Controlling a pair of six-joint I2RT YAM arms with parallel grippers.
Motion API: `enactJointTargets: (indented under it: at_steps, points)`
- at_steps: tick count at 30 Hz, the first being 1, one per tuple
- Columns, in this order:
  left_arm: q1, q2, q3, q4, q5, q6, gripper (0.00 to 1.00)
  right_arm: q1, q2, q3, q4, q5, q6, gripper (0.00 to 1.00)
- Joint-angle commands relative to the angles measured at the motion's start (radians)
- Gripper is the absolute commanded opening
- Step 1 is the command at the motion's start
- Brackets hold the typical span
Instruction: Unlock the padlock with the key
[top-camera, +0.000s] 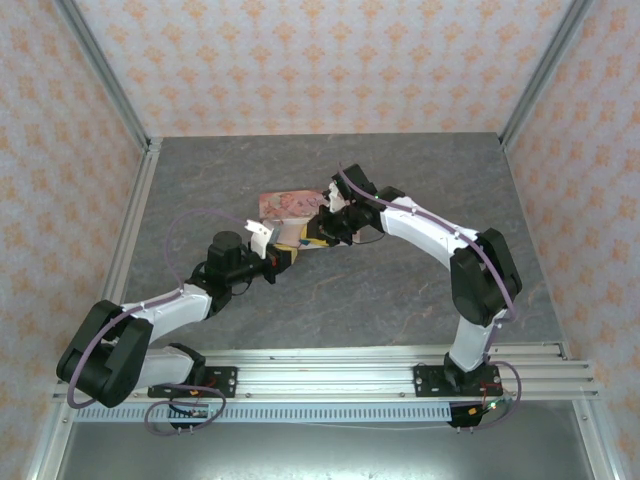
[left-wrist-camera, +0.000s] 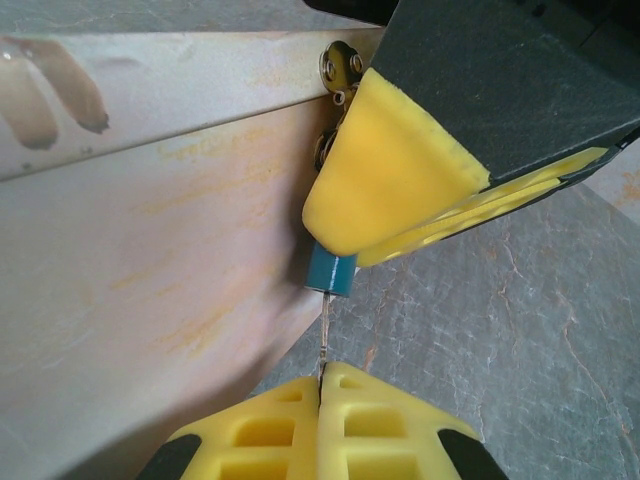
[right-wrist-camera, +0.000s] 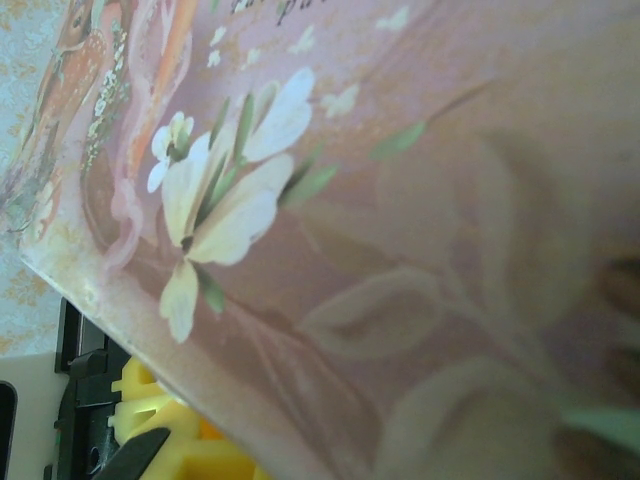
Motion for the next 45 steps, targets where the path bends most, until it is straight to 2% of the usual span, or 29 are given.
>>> enactJointTargets:
  at_steps: [1, 16, 28, 45]
  points:
    - [0.007, 0.000, 0.008, 0.053, 0.005, 0.019, 0.00, 0.000, -0.044, 0.004, 0.055, -0.061, 0.009, 0.00]
    - [-0.001, 0.024, 0.011, 0.083, -0.018, 0.051, 0.00, 0.001, -0.029, 0.008, 0.064, -0.105, 0.033, 0.00]
    - [-0.009, 0.051, -0.009, 0.215, -0.021, -0.015, 0.00, 0.010, -0.021, -0.003, 0.055, -0.096, 0.021, 0.00]
    - [-0.030, 0.084, 0.050, 0.200, -0.004, -0.052, 0.00, 0.040, -0.004, -0.014, 0.067, -0.100, 0.002, 0.00]
